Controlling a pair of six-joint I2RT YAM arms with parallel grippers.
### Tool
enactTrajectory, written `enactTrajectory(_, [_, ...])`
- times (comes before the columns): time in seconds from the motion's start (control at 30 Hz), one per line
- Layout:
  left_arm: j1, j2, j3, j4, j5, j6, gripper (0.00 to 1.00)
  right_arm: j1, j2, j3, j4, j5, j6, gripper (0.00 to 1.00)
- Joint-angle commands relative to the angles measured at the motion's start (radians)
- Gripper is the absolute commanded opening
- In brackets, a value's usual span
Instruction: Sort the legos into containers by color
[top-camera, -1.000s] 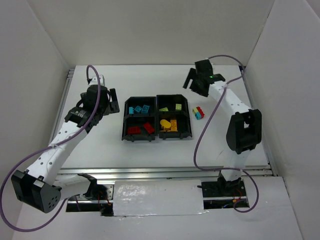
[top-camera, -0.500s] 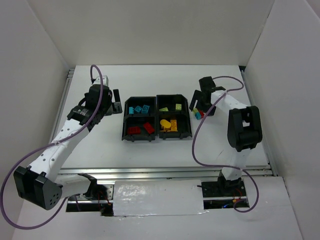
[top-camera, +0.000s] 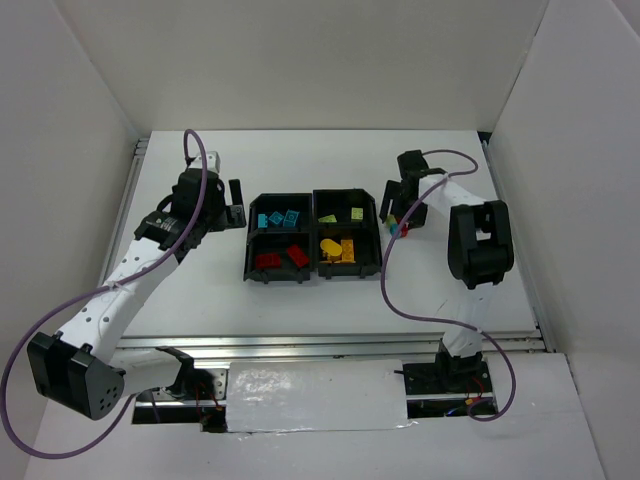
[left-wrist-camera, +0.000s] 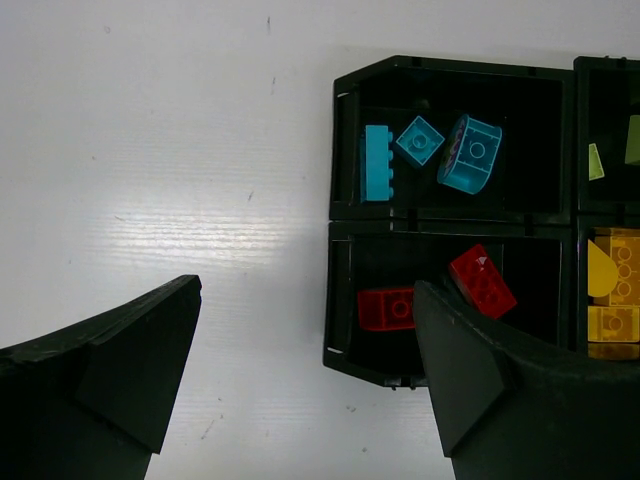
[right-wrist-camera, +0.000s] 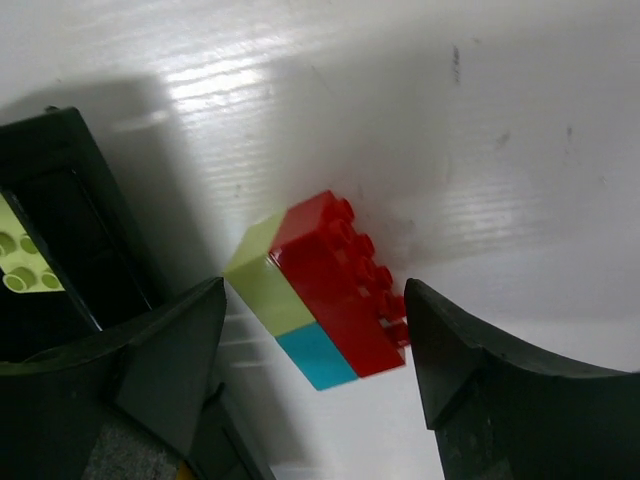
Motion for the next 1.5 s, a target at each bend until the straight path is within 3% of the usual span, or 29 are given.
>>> enactTrajectory(0.0, [0.007, 0.008, 0.002, 0.040, 0.020, 0.026, 0.99, -0.014, 0.032, 0.072, -0.016, -0.048, -0.050, 0.78])
enactTrajectory(0.13, [0.007, 0.017, 0.006, 0.038, 0.038, 0.028, 0.99, -0.025, 0.055, 0.098, -0.037, -0.057, -0.036, 0.55])
enactTrajectory(0.2, [0.007, 0.019, 0.008, 0.037, 0.041, 0.028, 1.00, -0.028, 0.049, 0.083, -0.034, -0.055, -0.026, 0.50])
enactTrajectory(0.23, [0.007, 0.020, 0.009, 0.035, 0.048, 0.028, 0.99, -0.030, 0.043, 0.081, -0.039, -0.034, -0.013, 0.40])
enactTrajectory(0.3, [0.007, 0.023, 0.020, 0.034, 0.061, 0.024, 0.99, -0.037, 0.026, 0.075, -0.052, -0.008, 0.001, 0.31])
enactTrajectory(0.33, [0.007, 0.028, 0.026, 0.031, 0.070, 0.024, 1.00, -0.039, 0.015, 0.070, -0.057, 0.007, 0.014, 0.00])
enactTrajectory(0.53, [0.007, 0.052, 0.081, 0.061, 0.273, 0.012, 1.00, -0.044, -0.170, -0.029, -0.008, 0.043, 0.108, 0.00])
enactTrajectory(0.7, [0.005, 0.071, 0.098, 0.152, 0.587, 0.024, 1.00, -0.005, -0.372, -0.071, -0.011, 0.109, 0.168, 0.00])
enactTrajectory(0.8, [-0.021, 0.106, 0.101, 0.222, 0.720, 0.024, 0.99, 0.079, -0.483, -0.082, -0.005, 0.158, 0.206, 0.00])
enactTrajectory(0.97, [-0.136, 0.167, 0.167, 0.265, 0.716, 0.021, 0.99, 0.286, -0.529, 0.015, -0.068, 0.311, 0.267, 0.00])
enactTrajectory(1.1, [-0.217, 0.192, 0.186, 0.313, 0.715, 0.014, 0.99, 0.422, -0.575, 0.029, -0.062, 0.323, 0.318, 0.00])
enactTrajectory(1.47, [-0.265, 0.194, 0.147, 0.405, 0.822, 0.049, 0.93, 0.575, -0.634, 0.055, 0.003, 0.294, 0.369, 0.00])
